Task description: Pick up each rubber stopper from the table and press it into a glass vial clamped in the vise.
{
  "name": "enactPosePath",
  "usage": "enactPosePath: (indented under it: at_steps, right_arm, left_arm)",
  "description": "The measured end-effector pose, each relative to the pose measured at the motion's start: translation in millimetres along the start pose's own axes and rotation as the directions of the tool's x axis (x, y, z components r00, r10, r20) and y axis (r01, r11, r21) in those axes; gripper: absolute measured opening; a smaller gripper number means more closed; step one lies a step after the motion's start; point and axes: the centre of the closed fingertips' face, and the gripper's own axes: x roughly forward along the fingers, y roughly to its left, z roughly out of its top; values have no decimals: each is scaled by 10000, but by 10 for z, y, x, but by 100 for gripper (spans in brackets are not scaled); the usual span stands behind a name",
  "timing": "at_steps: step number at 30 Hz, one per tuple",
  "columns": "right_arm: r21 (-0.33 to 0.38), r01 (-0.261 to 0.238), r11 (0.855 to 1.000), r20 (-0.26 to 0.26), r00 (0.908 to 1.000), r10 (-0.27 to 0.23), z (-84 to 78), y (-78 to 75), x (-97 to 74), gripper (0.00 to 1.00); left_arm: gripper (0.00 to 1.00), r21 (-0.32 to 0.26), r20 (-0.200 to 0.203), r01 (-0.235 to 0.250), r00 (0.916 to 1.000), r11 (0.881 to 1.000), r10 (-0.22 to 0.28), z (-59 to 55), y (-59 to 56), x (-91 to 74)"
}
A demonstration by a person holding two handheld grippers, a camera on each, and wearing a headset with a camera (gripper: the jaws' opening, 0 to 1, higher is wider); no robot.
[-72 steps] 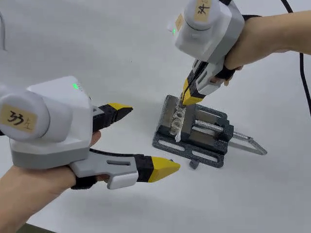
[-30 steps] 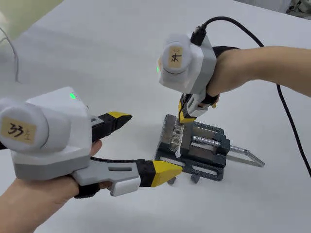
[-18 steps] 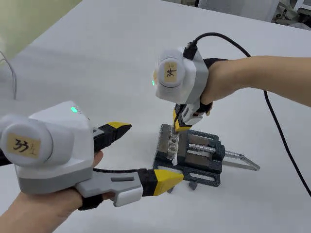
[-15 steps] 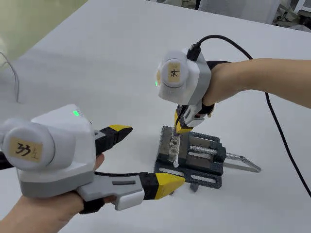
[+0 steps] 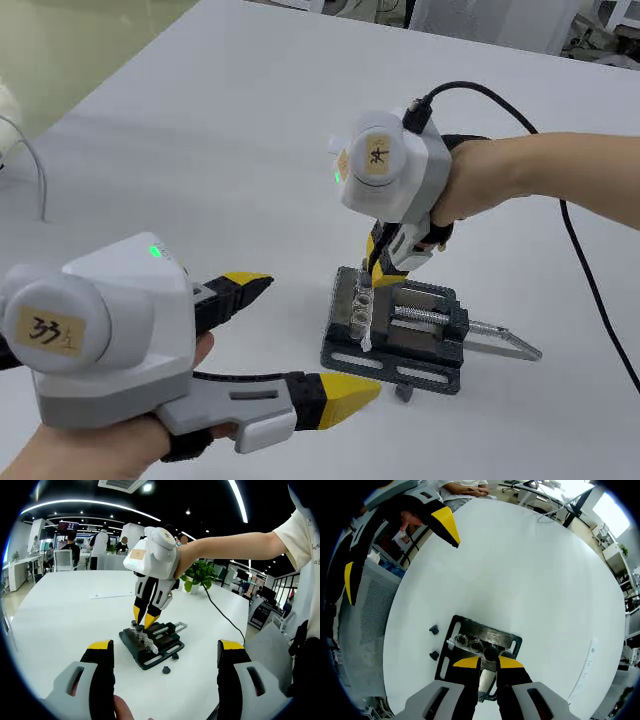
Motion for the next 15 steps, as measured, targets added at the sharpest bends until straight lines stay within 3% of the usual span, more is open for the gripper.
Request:
enactPosePath:
  at_steps: [5, 10, 15]
  right_arm:
    - [468, 123, 9988, 837, 9964, -162, 8, 81, -57, 20]
    - [804, 81, 9967, 1427, 9896, -196, -8, 142, -30, 42]
    - [1353, 195, 9906, 2405, 9693, -519, 65, 255, -83, 59]
  left_arm:
    - [83, 4, -10, 52, 10000, 10000, -52, -10, -14, 20]
    - [83, 38, -55, 96, 9999, 9999, -95, -24, -20, 38]
    - [83, 60, -70, 78, 9999, 10000, -78, -29, -18, 32]
